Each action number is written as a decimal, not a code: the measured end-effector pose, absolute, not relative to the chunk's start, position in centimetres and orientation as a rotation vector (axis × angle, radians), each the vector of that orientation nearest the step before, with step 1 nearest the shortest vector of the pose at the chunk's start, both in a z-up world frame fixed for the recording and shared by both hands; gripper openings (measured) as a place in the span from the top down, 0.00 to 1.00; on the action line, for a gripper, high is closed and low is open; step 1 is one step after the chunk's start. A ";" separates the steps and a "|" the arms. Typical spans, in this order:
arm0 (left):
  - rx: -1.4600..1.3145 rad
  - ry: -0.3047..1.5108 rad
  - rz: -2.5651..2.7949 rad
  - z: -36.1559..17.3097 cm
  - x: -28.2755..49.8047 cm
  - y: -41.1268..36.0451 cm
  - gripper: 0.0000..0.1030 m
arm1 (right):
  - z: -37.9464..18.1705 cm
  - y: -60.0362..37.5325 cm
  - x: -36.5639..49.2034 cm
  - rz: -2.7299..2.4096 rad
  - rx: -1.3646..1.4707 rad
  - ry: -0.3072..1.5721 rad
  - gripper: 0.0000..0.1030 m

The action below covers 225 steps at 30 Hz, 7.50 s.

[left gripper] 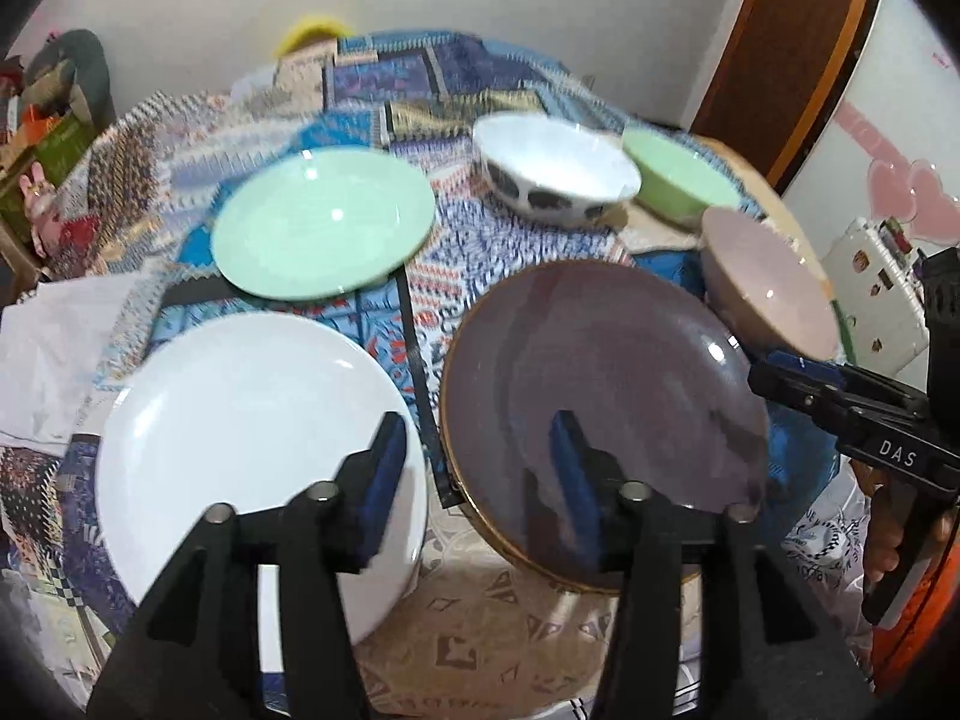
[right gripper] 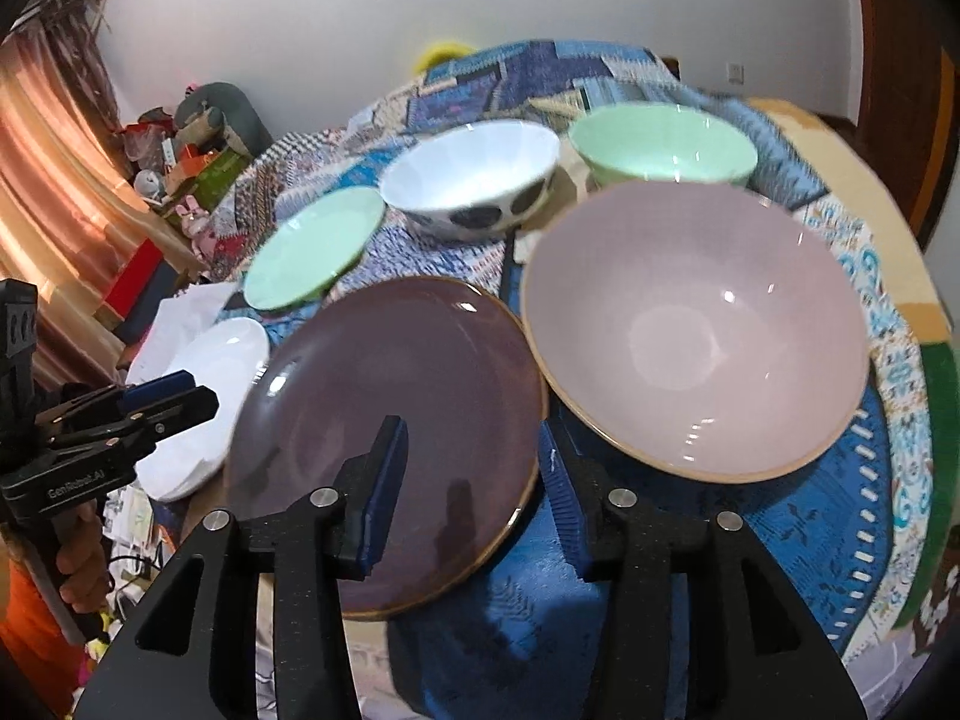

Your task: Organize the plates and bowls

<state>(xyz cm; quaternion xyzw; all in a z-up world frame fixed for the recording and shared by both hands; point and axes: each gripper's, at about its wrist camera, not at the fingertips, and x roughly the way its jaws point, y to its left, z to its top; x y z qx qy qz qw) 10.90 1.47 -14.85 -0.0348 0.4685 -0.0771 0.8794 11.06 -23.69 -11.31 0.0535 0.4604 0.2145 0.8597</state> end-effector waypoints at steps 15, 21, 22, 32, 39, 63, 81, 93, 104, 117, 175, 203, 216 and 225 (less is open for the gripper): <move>-0.098 0.804 -0.061 -10.3 6.2 7.0 0.36 | -7.9 -18.2 9.4 0.576 0.056 0.843 0.45; -0.093 0.804 0.008 -10.3 4.5 10.1 0.29 | -8.5 -14.8 9.6 0.633 0.022 0.849 0.44; -0.096 0.806 0.023 -10.4 4.1 10.9 0.29 | -8.8 -14.1 9.9 0.643 0.015 0.855 0.44; -0.179 0.877 0.100 -13.5 3.2 16.4 0.29 | -11.1 -8.8 11.5 0.706 -0.077 0.937 0.44; -0.164 0.925 0.106 -15.9 3.1 17.2 0.29 | -13.0 -5.9 13.0 0.751 -0.157 1.020 0.44; -0.313 1.057 0.090 -20.6 4.8 18.2 0.68 | -17.6 -0.3 17.1 0.857 -0.372 1.229 0.63; -0.294 1.060 0.102 -20.3 4.6 17.7 0.67 | -17.6 -0.4 17.1 0.810 -0.353 1.223 0.68; -0.344 1.014 0.148 -18.8 4.4 18.7 0.68 | -15.0 -1.4 16.5 0.829 -0.273 1.149 0.68; -0.316 0.960 0.131 -16.0 4.7 17.6 0.68 | -12.4 -3.8 15.6 0.797 -0.216 1.075 0.68; -0.257 0.901 0.076 -12.7 5.4 13.8 0.67 | -9.4 -8.8 14.6 0.731 -0.134 1.005 0.68; -0.167 1.109 -0.117 -18.1 13.8 1.4 0.67 | -14.1 -22.5 13.8 0.540 0.028 1.093 0.68; -0.125 1.094 -0.129 -18.9 14.0 0.5 0.67 | -13.2 -23.3 12.3 0.479 0.028 1.047 0.62; -0.134 0.941 -0.046 -14.2 11.6 4.4 0.48 | -8.7 -19.2 12.3 0.544 -0.022 0.901 0.55; -0.099 0.841 0.050 -11.2 11.9 8.7 0.36 | -6.8 -14.4 13.9 0.597 -0.060 0.826 0.42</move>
